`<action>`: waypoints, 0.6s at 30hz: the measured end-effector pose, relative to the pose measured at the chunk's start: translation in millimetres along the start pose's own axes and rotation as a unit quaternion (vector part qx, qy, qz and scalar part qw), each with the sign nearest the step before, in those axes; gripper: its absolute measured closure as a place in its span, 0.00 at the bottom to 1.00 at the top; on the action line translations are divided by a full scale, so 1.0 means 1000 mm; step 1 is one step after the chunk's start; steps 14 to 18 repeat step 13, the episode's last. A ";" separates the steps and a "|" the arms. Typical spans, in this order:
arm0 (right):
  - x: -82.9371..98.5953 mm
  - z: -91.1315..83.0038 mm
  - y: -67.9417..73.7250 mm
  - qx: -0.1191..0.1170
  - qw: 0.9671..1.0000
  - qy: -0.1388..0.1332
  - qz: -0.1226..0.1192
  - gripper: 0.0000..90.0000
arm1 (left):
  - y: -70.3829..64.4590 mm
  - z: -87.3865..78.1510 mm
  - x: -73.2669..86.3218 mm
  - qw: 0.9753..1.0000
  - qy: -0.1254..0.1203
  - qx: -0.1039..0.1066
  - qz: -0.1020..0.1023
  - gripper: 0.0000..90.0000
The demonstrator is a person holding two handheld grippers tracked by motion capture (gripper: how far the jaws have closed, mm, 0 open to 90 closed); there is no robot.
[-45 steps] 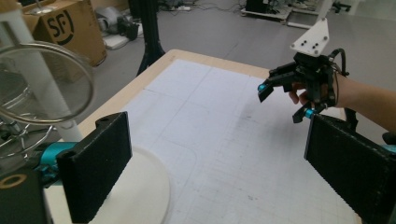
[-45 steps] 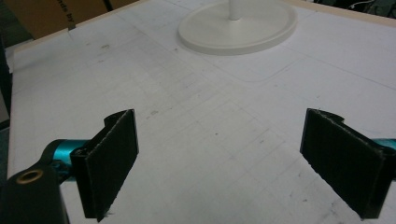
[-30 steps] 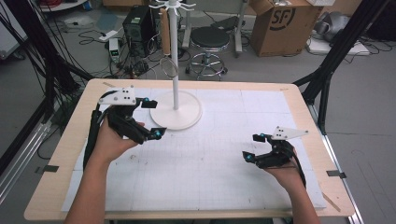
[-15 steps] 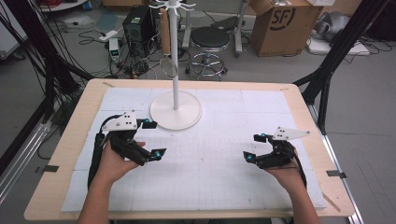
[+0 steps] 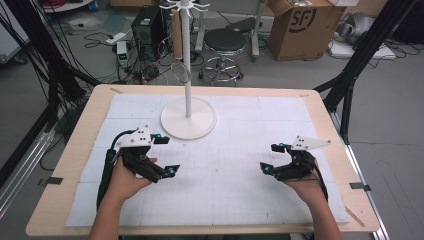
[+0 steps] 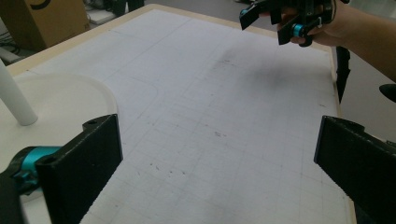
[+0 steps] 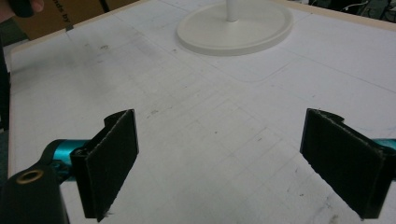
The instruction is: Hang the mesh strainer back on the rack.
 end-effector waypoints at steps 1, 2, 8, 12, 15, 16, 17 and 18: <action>0.000 0.000 0.000 -0.001 1.000 0.001 0.001 0.12 | 0.000 0.000 0.001 1.000 0.005 0.000 0.001 0.02; 0.000 0.000 0.000 -0.001 1.000 0.001 0.001 0.12 | 0.000 0.001 0.003 1.000 0.003 0.000 -0.003 0.02; 0.000 0.001 -0.002 -0.001 1.000 0.001 0.000 0.12 | 0.002 0.001 0.007 1.000 0.008 -0.005 -0.007 0.02; 0.000 0.002 -0.002 -0.001 1.000 0.001 0.002 0.12 | 0.001 0.000 0.011 1.000 0.006 -0.002 -0.014 0.02; 0.000 0.002 -0.002 -0.001 1.000 0.001 0.001 0.12 | 0.000 0.000 0.012 1.000 0.008 -0.003 -0.015 0.02; 0.000 0.002 -0.002 -0.001 1.000 0.001 0.001 0.12 | 0.000 0.000 0.012 1.000 0.008 -0.003 -0.015 0.02; 0.000 0.002 -0.002 -0.001 1.000 0.001 0.001 0.12 | 0.000 0.000 0.012 1.000 0.008 -0.003 -0.015 0.02; 0.000 0.002 -0.002 -0.001 1.000 0.001 0.001 0.12 | 0.000 0.000 0.012 1.000 0.008 -0.003 -0.015 0.02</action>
Point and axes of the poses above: each handheld gripper's, and its own axes: z roughly forward along the jaws, x roughly out of its underside, y roughly to its left, the point moved 5 cm from there along z, roughly forward along the jaws, and after that the axes turned 6 degrees about z, right-handed, at the moved point
